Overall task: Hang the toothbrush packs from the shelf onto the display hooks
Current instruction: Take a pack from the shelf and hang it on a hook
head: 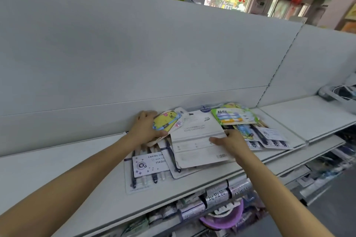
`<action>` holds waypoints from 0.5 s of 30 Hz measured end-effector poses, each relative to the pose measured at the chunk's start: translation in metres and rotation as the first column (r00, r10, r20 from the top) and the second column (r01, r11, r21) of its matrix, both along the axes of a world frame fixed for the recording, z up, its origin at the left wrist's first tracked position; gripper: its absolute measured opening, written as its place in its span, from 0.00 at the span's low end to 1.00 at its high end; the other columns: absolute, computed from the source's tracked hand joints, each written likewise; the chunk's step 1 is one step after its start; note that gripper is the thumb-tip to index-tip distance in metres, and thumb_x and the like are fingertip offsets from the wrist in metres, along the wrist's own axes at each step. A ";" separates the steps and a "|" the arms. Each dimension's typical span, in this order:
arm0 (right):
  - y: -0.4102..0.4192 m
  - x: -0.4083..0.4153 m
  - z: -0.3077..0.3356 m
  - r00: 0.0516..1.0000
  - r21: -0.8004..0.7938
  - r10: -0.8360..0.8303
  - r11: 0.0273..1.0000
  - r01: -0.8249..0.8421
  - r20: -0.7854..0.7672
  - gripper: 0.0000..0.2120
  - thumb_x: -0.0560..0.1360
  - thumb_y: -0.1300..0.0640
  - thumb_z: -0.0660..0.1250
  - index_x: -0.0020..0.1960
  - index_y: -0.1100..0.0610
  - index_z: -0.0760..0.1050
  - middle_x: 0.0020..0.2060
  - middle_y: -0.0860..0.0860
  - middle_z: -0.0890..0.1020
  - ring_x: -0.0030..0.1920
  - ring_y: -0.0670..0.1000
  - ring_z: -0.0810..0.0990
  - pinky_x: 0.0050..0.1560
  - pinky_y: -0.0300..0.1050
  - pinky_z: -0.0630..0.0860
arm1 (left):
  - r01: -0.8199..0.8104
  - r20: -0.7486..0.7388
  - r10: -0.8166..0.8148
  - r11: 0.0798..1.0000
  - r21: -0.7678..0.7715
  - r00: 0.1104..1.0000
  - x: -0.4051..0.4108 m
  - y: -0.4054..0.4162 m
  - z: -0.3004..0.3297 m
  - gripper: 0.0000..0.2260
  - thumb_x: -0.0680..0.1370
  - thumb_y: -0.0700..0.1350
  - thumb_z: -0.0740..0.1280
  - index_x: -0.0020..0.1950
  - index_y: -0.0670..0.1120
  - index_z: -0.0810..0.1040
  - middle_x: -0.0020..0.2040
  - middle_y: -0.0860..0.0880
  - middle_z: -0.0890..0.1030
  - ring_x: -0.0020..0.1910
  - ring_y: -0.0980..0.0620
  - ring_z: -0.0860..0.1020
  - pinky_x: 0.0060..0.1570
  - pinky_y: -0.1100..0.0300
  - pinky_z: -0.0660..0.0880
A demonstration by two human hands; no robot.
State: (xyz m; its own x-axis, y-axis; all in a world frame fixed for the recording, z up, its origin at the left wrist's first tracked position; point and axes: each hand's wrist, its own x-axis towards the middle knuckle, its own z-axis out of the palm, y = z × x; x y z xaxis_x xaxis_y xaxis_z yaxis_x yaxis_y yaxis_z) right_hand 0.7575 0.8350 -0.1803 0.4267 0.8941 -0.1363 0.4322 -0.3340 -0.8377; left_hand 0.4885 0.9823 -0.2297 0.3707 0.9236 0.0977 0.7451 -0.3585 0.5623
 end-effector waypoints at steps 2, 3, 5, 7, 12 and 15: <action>-0.009 -0.005 0.004 0.987 0.051 0.013 0.999 -0.005 -0.161 0.05 0.72 0.64 0.75 0.43 0.57 0.81 0.46 0.55 0.86 0.41 0.53 0.84 0.39 0.44 0.78 | -0.025 0.063 0.031 0.995 -0.098 0.998 -0.005 -0.009 -0.001 0.41 0.67 0.55 0.79 0.75 0.45 0.66 0.72 0.42 0.65 0.72 0.45 0.64 0.68 0.58 0.64; -0.012 -0.007 0.003 0.977 0.067 0.016 0.998 -0.002 -0.213 0.05 0.73 0.65 0.74 0.47 0.58 0.80 0.47 0.55 0.86 0.43 0.54 0.84 0.39 0.44 0.79 | -0.028 0.092 0.037 0.995 -0.097 0.995 -0.009 -0.014 0.000 0.39 0.67 0.53 0.80 0.73 0.45 0.68 0.71 0.42 0.66 0.72 0.45 0.64 0.67 0.58 0.64; -0.019 -0.009 0.002 0.950 0.091 0.022 0.996 0.007 -0.311 0.09 0.74 0.66 0.72 0.53 0.60 0.78 0.50 0.56 0.85 0.47 0.56 0.85 0.42 0.47 0.81 | -0.067 0.195 0.079 0.996 -0.065 0.978 -0.020 -0.020 0.002 0.37 0.64 0.50 0.82 0.69 0.45 0.73 0.67 0.43 0.72 0.70 0.43 0.68 0.65 0.54 0.68; -0.027 -0.013 0.007 0.922 0.127 0.037 0.992 0.014 -0.386 0.13 0.74 0.68 0.72 0.57 0.62 0.76 0.52 0.58 0.85 0.48 0.59 0.85 0.44 0.51 0.82 | -0.131 0.341 0.141 0.990 -0.053 0.929 -0.031 -0.029 0.007 0.34 0.62 0.46 0.83 0.65 0.44 0.76 0.62 0.44 0.76 0.64 0.43 0.73 0.62 0.51 0.73; -0.044 -0.032 0.020 0.914 0.267 0.094 0.964 0.017 -0.396 0.18 0.73 0.67 0.73 0.60 0.58 0.73 0.51 0.54 0.85 0.47 0.55 0.86 0.44 0.51 0.84 | -0.200 0.572 0.267 0.963 -0.179 0.776 -0.055 -0.068 0.031 0.26 0.69 0.41 0.80 0.64 0.48 0.75 0.55 0.51 0.76 0.51 0.53 0.80 0.51 0.60 0.79; -0.053 -0.052 0.023 0.917 0.332 0.168 0.942 -0.042 -0.361 0.19 0.74 0.67 0.72 0.63 0.58 0.75 0.53 0.54 0.86 0.50 0.56 0.86 0.50 0.55 0.83 | -0.178 0.702 0.274 0.962 -0.208 0.657 -0.077 -0.096 0.040 0.16 0.71 0.39 0.78 0.52 0.53 0.78 0.48 0.53 0.81 0.43 0.60 0.81 0.36 0.70 0.76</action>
